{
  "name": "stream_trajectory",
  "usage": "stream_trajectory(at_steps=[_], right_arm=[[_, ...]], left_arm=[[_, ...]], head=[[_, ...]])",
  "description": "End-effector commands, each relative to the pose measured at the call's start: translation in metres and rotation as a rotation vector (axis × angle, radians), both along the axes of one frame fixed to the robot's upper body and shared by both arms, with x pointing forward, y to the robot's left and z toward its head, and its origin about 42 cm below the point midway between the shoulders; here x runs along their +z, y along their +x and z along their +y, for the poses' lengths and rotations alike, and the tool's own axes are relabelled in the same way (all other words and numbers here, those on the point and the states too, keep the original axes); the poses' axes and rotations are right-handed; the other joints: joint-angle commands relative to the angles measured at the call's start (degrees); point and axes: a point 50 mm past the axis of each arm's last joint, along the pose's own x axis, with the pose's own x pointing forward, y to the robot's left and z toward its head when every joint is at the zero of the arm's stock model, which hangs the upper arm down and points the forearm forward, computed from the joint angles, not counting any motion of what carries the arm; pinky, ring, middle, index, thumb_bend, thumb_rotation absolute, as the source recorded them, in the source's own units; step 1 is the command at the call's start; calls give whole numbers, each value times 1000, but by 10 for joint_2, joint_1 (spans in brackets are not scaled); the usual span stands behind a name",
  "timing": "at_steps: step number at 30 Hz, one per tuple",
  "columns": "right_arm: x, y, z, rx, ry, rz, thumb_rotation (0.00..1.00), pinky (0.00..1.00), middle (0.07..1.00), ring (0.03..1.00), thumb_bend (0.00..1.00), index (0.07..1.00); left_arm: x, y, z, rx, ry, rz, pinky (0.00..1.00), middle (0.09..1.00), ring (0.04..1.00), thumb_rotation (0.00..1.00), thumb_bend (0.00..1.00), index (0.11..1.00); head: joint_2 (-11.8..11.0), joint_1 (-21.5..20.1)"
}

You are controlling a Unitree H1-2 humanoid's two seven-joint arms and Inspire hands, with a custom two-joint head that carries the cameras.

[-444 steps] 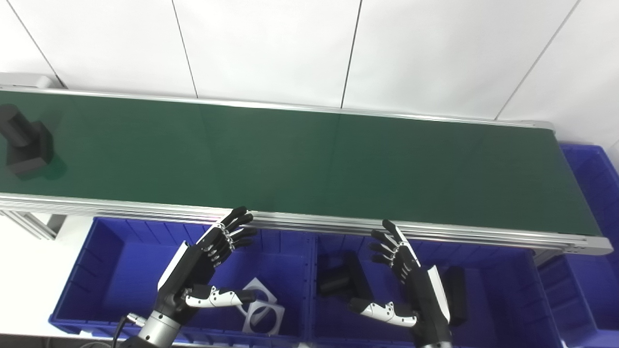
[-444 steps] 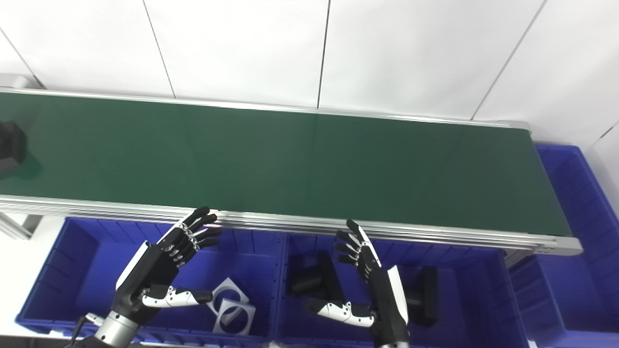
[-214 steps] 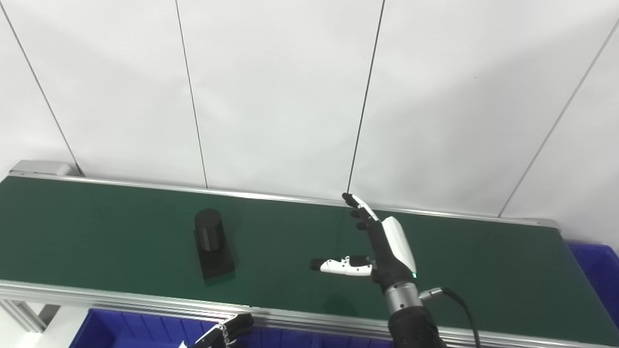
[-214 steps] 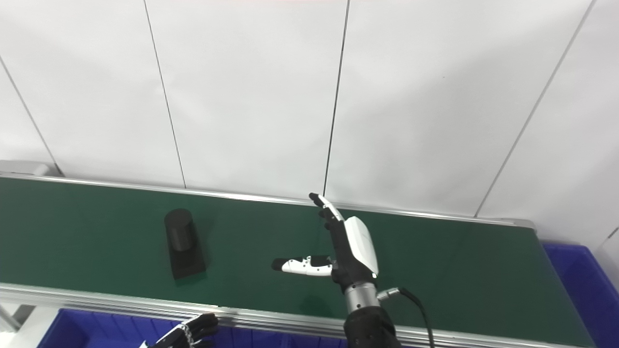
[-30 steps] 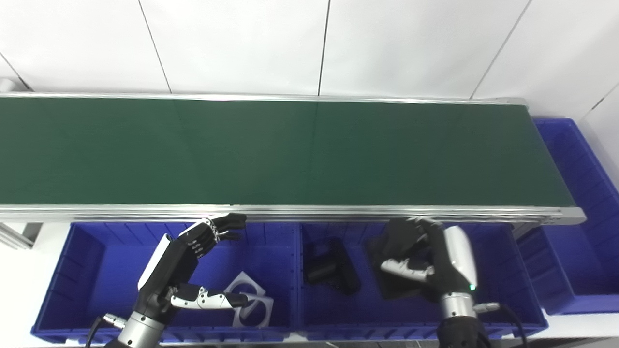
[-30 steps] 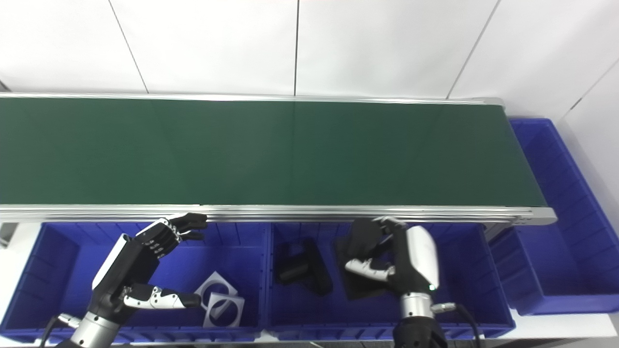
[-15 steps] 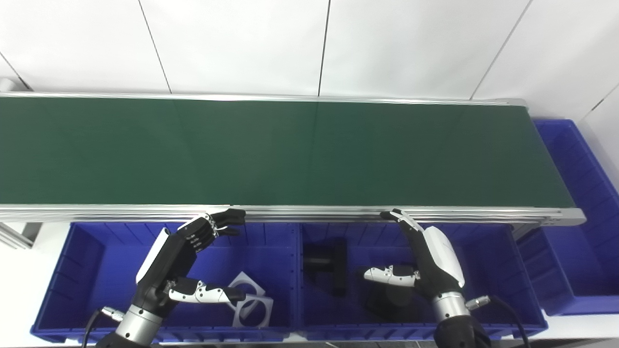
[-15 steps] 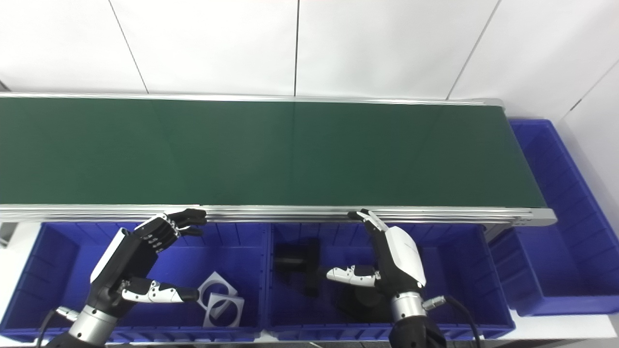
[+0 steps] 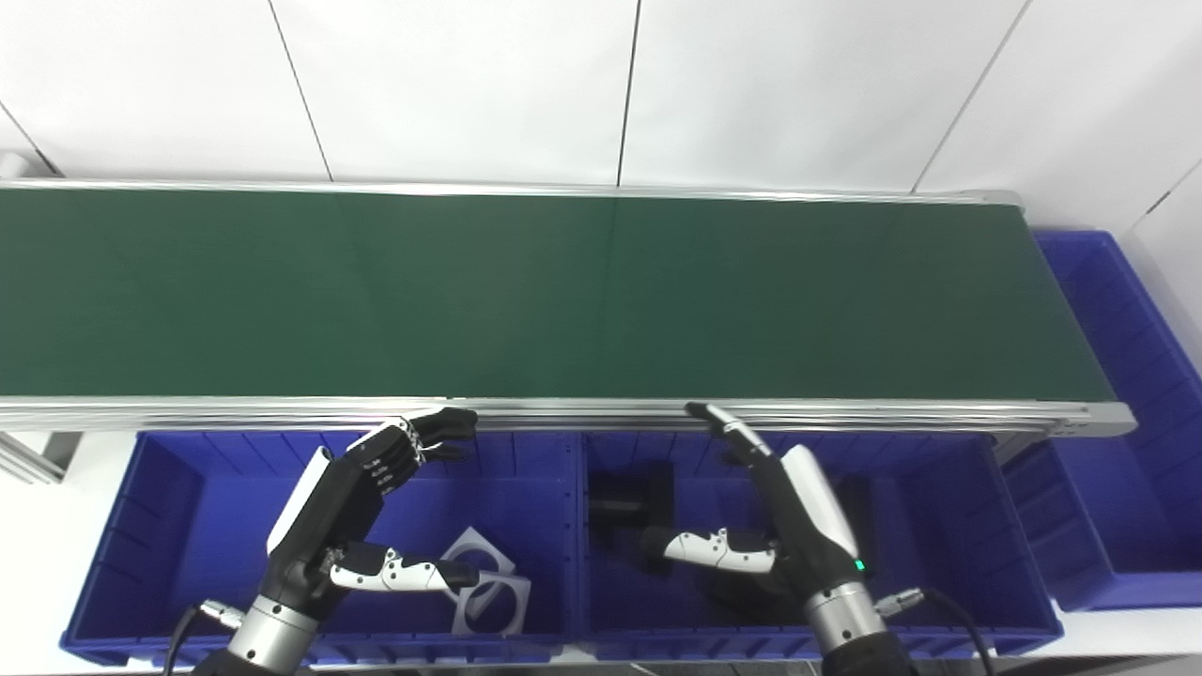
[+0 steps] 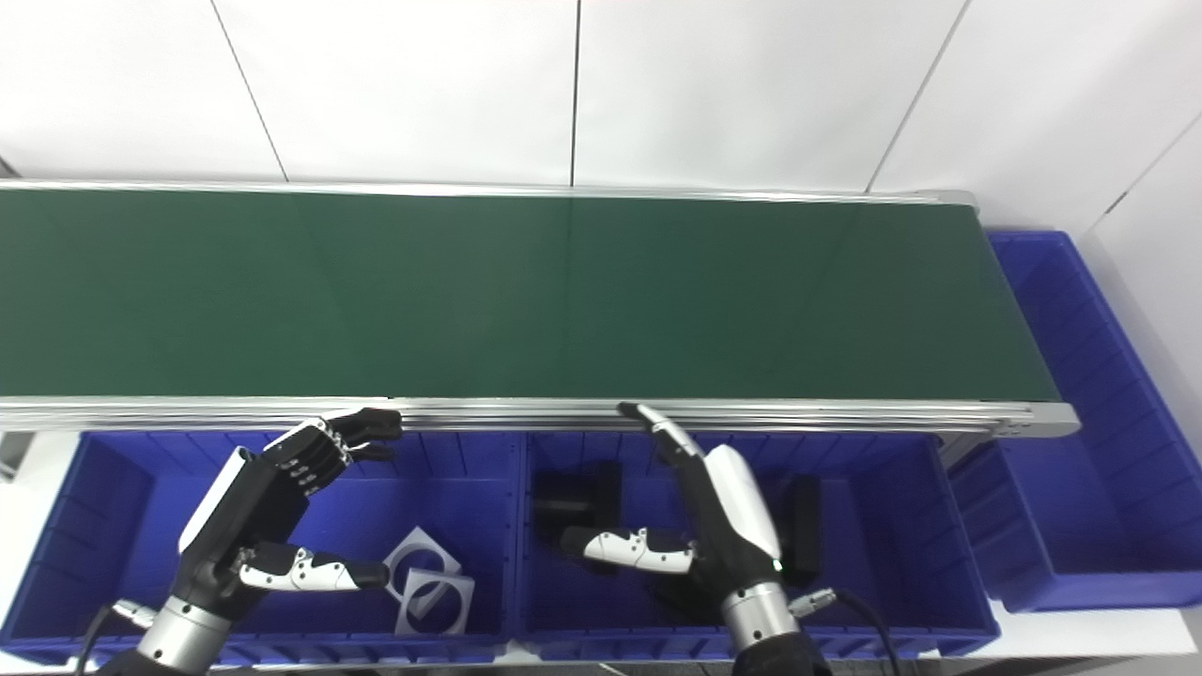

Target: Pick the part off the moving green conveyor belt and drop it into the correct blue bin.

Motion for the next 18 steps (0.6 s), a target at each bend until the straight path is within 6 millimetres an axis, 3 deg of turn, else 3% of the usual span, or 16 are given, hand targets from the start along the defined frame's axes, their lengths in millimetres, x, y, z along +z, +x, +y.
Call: stream_trajectory(at_steps=[1,13,18], right_arm=[[11,4,7,41,97,-58,387,806,892,866,886,873],[0,1,19,110,337,-23,305,791,896,858,886,929],[-7,1,21,115,395,4,318,795,910,857,885,957]], left_arm=[[6,2,0,1,8,-45,740,807,794,117,856,786],[4,-3,-6,-6,-15,-17,783,841,819,92,853,841],[3,-3,-8,-13,-33,-9,792,850,825,61,850,855]], head=[[-1,4],[-9,31],[-10,34]])
